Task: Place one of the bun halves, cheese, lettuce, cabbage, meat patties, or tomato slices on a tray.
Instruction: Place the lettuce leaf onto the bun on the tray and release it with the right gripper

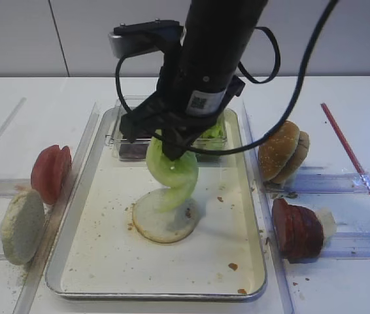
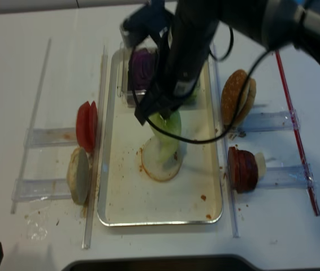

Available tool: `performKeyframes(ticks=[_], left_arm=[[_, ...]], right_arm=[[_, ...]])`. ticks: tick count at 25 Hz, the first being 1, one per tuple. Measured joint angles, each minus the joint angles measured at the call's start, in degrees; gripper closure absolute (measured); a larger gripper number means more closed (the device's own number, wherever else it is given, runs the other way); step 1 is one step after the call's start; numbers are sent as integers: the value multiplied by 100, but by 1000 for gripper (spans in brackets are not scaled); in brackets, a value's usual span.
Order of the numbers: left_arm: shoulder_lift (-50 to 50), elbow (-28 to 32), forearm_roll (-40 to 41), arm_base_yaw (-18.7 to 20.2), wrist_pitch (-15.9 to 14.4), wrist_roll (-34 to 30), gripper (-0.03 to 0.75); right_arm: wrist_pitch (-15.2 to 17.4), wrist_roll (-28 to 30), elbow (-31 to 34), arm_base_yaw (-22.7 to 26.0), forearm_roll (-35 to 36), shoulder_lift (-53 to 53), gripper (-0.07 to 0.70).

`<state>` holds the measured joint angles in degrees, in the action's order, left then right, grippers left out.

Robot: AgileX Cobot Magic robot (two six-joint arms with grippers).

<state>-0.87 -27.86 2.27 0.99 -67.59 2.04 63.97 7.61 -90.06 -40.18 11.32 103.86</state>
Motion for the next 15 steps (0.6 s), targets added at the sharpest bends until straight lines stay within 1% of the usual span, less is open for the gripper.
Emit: performKeyframes(ticks=[2,6,11,15], left_arm=[[0,0,0,0,0,0,277],[0,0,0,0,0,0,277],[0,0,0,0,0,0,277],[0,0,0,0,0,0,277]], right_arm=[[-197,-3,359,0,119,-106,619],[-405,36,735,0,316,-131,620],[-617,123,790,0,420,-144,619],[-631,182,790,0,469,-121,619]])
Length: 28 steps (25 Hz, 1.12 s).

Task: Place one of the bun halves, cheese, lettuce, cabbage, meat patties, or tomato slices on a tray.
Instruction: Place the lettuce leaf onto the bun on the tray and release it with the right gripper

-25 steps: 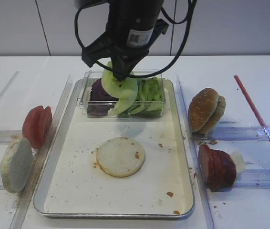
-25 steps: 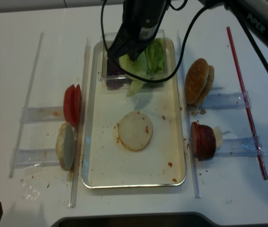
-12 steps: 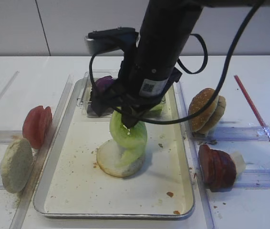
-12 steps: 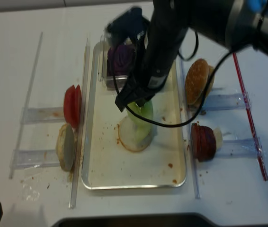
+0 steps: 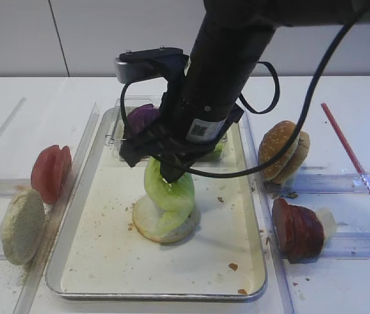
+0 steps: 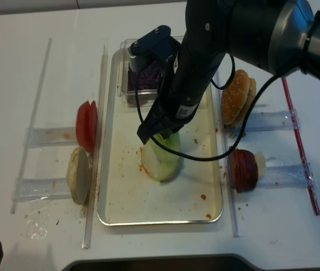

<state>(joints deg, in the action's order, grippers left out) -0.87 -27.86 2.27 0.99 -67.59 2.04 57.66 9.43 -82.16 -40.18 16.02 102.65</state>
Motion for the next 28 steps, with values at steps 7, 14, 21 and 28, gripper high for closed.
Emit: performKeyframes(ticks=[7,14,21,28], left_arm=[[0,0,0,0,0,0,277],[0,0,0,0,0,0,277],[0,0,0,0,0,0,277],[0,0,0,0,0,0,277]], right_arm=[[-20,171,0,0,107,296,620],[-123,301,0,0,168,512,620],[-158,374,0,0,231,712,620],[-158,451,0,0,277,763,606]])
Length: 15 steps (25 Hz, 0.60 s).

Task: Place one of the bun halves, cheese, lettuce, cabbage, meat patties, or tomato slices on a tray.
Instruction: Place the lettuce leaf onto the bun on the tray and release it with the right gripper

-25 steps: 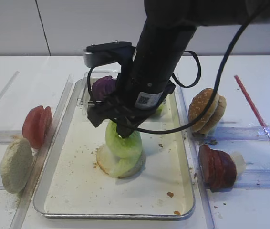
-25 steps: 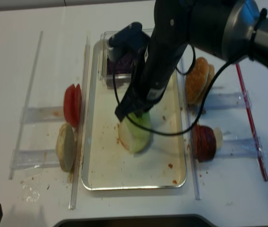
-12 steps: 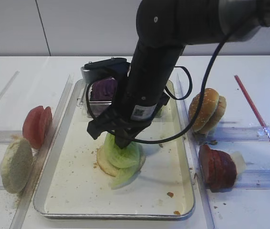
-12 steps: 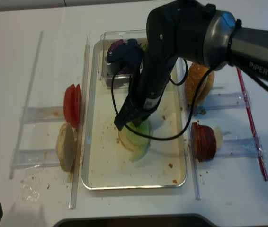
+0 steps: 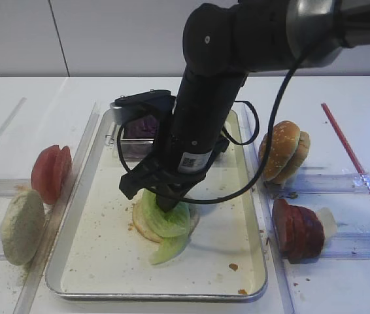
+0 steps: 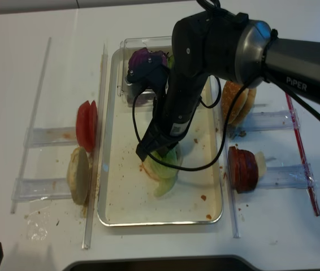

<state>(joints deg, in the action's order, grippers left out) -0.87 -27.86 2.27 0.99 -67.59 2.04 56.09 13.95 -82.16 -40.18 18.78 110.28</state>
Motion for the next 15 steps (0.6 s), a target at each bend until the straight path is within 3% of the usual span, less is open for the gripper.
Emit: performKeyframes(ticks=[3,9,15], left_arm=[[0,0,0,0,0,0,277],[0,0,0,0,0,0,277],[0,0,0,0,0,0,277]], right_arm=[[10,9,0,0,10,9,530],[21,9,0,0,13,9,219],[277,9,-412,0,15,9,155]])
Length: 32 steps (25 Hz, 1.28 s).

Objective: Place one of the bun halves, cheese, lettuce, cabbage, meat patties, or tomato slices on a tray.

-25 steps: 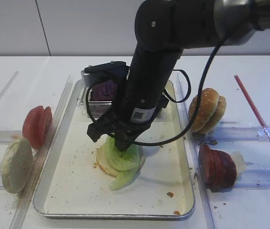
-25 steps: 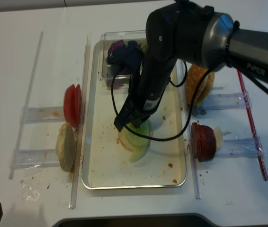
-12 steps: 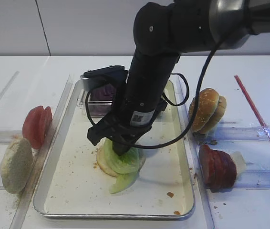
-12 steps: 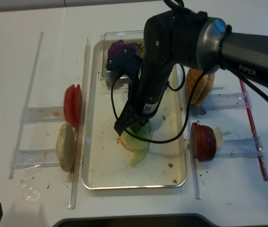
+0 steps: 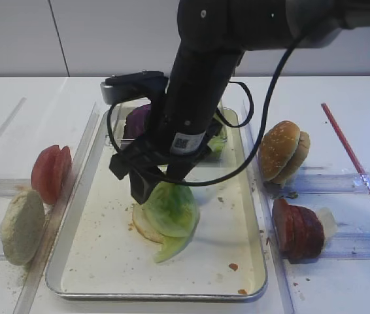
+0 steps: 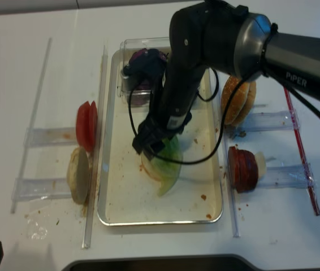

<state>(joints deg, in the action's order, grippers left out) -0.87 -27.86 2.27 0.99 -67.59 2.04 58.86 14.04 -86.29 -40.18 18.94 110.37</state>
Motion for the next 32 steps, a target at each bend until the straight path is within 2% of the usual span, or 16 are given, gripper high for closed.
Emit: performKeyframes(ticks=[15,26,32], left_arm=[[0,0,0,0,0,0,277],[0,0,0,0,0,0,277],[0,0,0,0,0,0,277]], right_arm=[[1092,-165,-1240,0,91,0,153],[1208,-656,-2366,0,133,0,208],[1244,-952,-2553,0,-8,0,209]])
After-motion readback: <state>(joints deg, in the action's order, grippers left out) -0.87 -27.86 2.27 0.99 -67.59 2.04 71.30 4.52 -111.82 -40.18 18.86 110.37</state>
